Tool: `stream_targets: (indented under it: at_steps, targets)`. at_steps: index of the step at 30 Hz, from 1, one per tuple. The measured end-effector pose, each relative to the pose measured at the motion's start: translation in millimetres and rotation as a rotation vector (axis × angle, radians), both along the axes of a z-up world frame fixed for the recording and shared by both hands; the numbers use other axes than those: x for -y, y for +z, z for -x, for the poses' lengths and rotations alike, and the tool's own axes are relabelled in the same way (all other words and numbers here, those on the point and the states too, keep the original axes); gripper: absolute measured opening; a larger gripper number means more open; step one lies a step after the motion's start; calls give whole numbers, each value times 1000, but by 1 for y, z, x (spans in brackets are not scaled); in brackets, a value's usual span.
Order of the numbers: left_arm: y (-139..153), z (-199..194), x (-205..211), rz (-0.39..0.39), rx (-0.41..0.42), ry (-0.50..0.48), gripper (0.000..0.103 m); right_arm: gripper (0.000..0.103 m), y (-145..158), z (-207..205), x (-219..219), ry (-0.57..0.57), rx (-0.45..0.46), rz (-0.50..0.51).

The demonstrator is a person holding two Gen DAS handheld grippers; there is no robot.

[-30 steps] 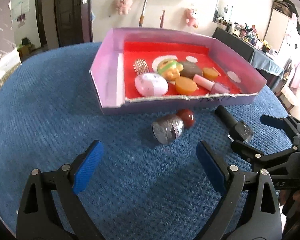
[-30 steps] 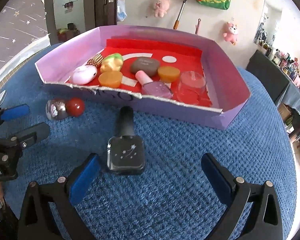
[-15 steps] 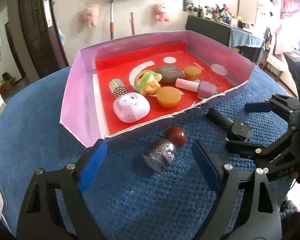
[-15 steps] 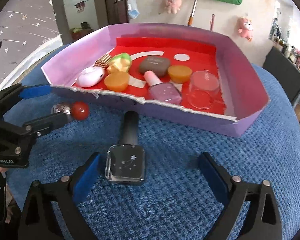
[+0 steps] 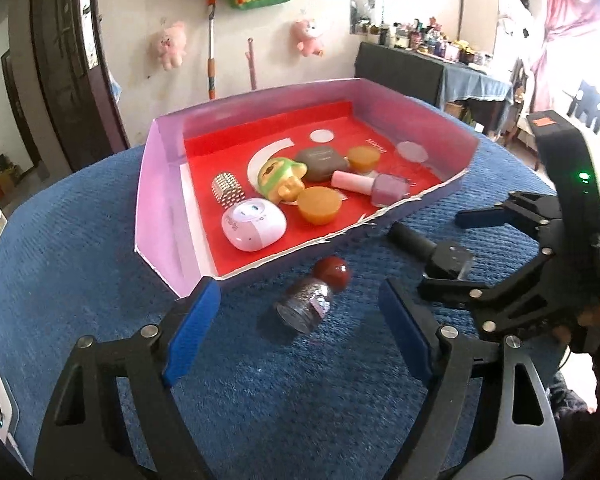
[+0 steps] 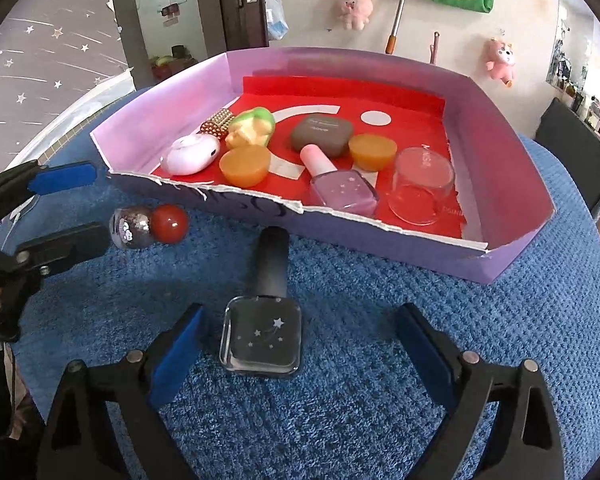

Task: Organize rigid objects
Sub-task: 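Close the right tool on the black bottle while the left tool grasps the red-lidded jar, then lift the black bottle with the right tool while the left tool lifts the jar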

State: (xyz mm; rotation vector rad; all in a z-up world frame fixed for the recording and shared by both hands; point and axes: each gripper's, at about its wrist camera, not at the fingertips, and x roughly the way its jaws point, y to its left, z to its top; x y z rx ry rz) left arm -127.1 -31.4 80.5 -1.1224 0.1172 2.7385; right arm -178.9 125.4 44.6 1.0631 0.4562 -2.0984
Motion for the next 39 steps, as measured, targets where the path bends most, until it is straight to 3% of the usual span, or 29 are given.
stream_targets:
  at_steps: [3, 5, 10, 17, 18, 20, 23, 24, 27, 30, 33, 39]
  targets:
    - [-1, 1, -3, 7, 11, -29, 79, 97, 0, 0, -1, 2, 6, 9]
    - [-5, 5, -4, 4, 30, -50, 66, 97, 0, 1, -2, 3, 8, 14]
    - [-20, 22, -2, -11, 90, -72, 65, 97, 2, 1, -5, 6, 23, 42]
    - [-30, 30, -9, -12, 110, -116, 65, 91, 2, -3, -2, 14, -7, 9]
    - [-31, 31, -11, -10, 113, -126, 63, 89, 2, -3, -1, 15, -13, 3]
    - [-35, 34, -16, 22, 116, -126, 45, 81, 1, -5, 1, 18, -36, -16]
    - [-38, 37, -15, 8, 132, -126, 33, 51, 4, -10, 4, 53, -58, -9]
    - [-37, 36, -14, -6, 135, -127, 33, 38, 5, -13, 5, 73, -55, 0]
    - [-37, 27, -14, -30, 132, -103, 33, 38, 6, -20, 4, 74, -76, -8]
    - [-32, 14, -13, -90, 118, -83, 33, 38, 14, -26, -10, 68, -43, 61]
    - [-25, -3, -16, -144, 81, -87, 32, 38, 26, -39, -22, 62, -104, 99]
    - [-19, -16, -23, -173, 59, -92, 32, 38, 33, -46, -32, 53, -110, 103]
